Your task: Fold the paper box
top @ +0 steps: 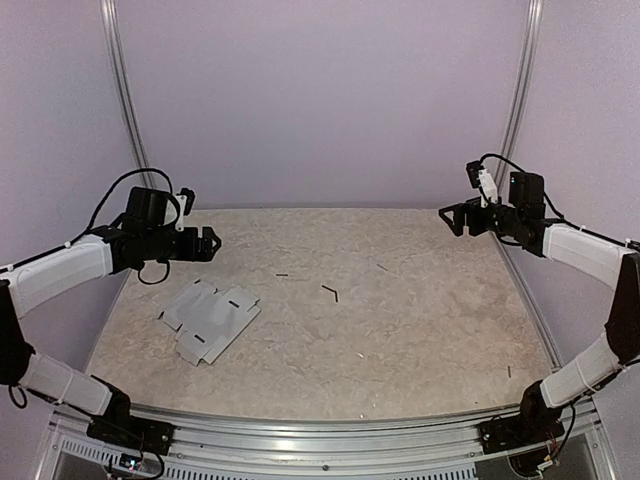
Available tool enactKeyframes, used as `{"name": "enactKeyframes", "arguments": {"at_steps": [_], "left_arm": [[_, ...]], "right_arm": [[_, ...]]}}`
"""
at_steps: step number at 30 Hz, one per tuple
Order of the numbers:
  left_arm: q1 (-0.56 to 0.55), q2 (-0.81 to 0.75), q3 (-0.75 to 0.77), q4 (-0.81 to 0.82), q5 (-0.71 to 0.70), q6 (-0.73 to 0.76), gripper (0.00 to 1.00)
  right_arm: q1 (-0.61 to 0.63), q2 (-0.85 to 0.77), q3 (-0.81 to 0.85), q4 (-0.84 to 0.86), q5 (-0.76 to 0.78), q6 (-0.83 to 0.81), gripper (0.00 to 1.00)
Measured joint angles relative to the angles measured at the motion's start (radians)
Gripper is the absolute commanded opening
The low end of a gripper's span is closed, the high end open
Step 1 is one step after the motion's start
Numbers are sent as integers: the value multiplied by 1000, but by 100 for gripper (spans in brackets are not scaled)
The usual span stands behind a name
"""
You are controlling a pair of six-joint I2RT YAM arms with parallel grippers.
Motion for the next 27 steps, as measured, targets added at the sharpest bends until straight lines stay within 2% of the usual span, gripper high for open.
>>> {"name": "enactKeyframes", "arguments": {"at_steps": [4,9,16,27], "left_arm": [[-22,39,51,-77,-2,-6,96],[-51,81,125,-189,-4,-93,96],[-54,27,-45,-233,-2,-299,98],[-54,-25,-198,-295,-21,-492,98]], "right_arm": [[0,0,0,1,12,-27,100],[0,8,0,-16,-33,-123,100],[26,34,1,-82,-181,-245,99],[250,130,38,-246,-245,-446,97]]}}
